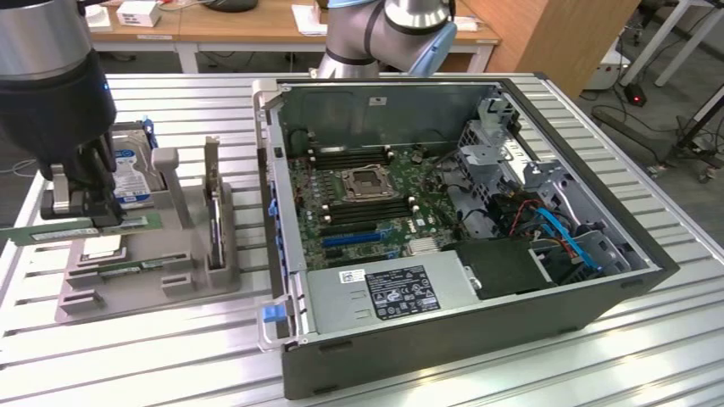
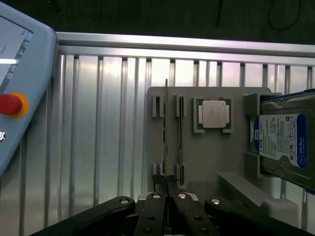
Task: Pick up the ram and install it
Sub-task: 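Pick up the ram and move it above insertion slot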
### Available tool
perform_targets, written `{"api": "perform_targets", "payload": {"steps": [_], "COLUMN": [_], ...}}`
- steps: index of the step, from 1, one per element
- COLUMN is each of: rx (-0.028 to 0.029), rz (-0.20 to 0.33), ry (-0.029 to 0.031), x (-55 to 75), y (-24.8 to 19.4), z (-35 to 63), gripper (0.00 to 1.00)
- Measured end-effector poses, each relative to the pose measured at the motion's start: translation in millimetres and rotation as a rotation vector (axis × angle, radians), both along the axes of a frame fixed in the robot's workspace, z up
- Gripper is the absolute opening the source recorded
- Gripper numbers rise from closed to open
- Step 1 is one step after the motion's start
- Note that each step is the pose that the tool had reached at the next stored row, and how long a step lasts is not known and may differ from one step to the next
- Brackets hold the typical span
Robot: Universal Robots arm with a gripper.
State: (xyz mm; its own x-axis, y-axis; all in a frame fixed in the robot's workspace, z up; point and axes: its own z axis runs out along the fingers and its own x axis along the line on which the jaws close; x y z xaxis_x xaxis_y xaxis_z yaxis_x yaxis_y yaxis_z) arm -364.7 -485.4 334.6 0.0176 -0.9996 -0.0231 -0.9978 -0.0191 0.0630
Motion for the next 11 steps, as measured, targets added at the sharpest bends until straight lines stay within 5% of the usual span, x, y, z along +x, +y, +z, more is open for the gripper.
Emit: {"api": "perform_targets", "payload": {"steps": [11], "rx": [0.0], "rz": [-0.001], "ry": [0.0], "x": [0.0], "y": [0.0], "z": [12.6], "gripper": [0.11]}}
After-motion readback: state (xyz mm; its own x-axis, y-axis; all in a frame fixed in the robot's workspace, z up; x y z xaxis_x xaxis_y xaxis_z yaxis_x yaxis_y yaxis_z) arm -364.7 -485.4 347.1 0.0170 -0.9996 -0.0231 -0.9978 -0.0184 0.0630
